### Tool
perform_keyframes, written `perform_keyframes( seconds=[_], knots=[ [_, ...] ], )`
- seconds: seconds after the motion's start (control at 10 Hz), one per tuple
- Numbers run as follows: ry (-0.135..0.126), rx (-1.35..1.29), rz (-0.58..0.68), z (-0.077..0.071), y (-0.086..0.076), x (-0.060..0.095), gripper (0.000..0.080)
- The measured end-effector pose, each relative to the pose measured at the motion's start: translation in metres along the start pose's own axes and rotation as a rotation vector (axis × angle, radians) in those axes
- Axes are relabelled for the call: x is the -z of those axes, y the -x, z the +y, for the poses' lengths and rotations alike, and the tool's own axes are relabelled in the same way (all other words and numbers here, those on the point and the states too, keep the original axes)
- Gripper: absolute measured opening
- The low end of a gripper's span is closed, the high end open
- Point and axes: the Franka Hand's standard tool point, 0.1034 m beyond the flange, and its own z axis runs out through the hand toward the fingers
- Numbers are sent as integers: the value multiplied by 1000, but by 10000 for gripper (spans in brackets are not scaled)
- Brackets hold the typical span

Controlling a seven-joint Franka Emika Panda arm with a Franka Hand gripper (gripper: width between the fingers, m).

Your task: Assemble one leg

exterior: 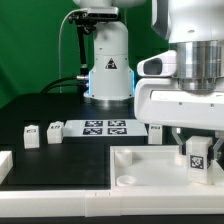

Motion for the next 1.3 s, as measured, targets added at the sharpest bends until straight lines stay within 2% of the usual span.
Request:
perform_keyframes(
  seconds=[0.5, 0.7, 1.0, 1.1, 1.2, 1.3],
  knots=[
    [2, -695, -10, -4, 6, -1, 291],
    [-6, -856, -24, -4, 6, 0, 291],
    [-7, -879, -24, -4, 6, -1, 291],
    [-7, -852, -24, -4, 6, -1, 402],
    [-7, -830, -23, -4, 6, -1, 551],
    [-8, -768, -23, -4, 6, -1, 619]
  ],
)
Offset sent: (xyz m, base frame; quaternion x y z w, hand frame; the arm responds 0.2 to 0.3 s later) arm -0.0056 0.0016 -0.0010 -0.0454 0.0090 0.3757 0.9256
